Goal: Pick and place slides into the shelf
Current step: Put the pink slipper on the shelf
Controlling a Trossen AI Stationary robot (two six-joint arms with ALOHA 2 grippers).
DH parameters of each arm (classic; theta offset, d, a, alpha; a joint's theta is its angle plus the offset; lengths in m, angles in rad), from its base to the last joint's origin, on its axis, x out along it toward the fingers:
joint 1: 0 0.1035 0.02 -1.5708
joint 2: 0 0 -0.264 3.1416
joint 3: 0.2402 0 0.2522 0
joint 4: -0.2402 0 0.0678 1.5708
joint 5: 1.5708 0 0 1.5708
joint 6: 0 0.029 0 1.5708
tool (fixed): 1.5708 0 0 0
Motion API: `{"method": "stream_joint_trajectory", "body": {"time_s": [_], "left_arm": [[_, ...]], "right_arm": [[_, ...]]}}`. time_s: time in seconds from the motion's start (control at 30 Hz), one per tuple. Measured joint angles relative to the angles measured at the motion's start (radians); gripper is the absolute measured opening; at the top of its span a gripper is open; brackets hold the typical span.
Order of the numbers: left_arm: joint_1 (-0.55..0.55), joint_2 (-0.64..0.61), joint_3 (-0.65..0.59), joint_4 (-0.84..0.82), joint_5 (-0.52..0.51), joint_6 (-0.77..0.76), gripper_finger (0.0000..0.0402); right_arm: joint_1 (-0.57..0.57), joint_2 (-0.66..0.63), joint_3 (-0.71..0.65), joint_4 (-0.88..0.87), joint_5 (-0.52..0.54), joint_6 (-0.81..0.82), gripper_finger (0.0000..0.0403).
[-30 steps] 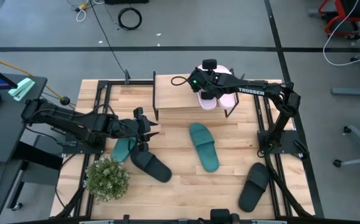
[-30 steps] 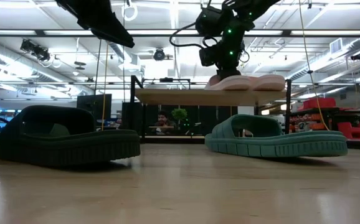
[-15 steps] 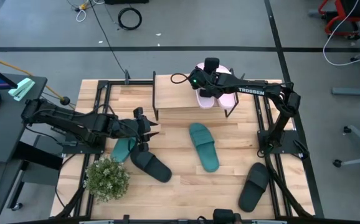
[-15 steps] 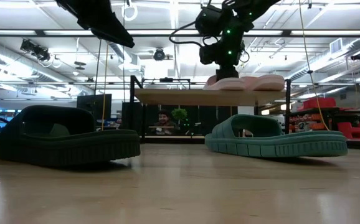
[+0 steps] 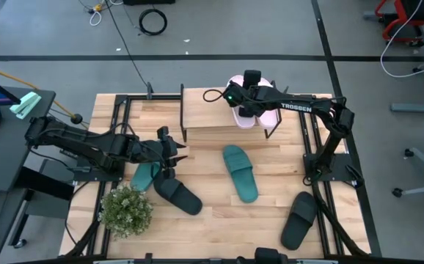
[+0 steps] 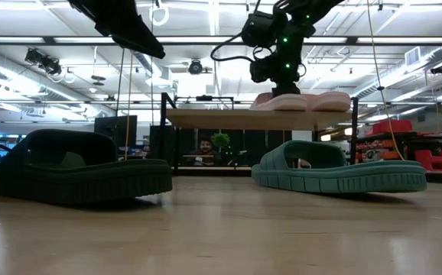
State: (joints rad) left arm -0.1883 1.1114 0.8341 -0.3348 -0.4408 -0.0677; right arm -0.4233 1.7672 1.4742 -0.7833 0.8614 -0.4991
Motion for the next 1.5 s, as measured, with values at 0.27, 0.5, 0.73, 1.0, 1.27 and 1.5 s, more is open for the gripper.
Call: {"method": "stream_joint_trajectory", "body": {"time_s": [0.27,0.5,0.73,1.0,1.27,1.5], "left_arm": [[0.000,0.000,0.000,0.000,0.000,0.000,0.0172],[0.000,0.000,0.000,0.000,0.000,0.000,0.0172],[0.000,0.000,0.000,0.000,0.000,-0.001,0.0172],[0.000,0.000,0.000,0.002,0.000,0.000,0.0172],[0.000,0.000,0.000,0.010,0.000,0.001,0.0172],[0.000,0.000,0.000,0.009,0.000,0.002,0.0172]], "right_arm": [[0.019,-0.029,0.000,-0.005,-0.001,0.005,0.0140],[0.072,-0.111,0.000,-0.009,-0.006,0.030,0.0140],[0.126,-0.199,0.001,-0.006,-0.006,0.073,0.0140],[0.077,-0.175,0.002,-0.006,-0.124,0.149,0.0139],[0.022,-0.111,0.002,-0.006,-0.138,0.142,0.0132],[0.013,-0.111,0.002,0.006,-0.148,0.159,0.0132]]}}
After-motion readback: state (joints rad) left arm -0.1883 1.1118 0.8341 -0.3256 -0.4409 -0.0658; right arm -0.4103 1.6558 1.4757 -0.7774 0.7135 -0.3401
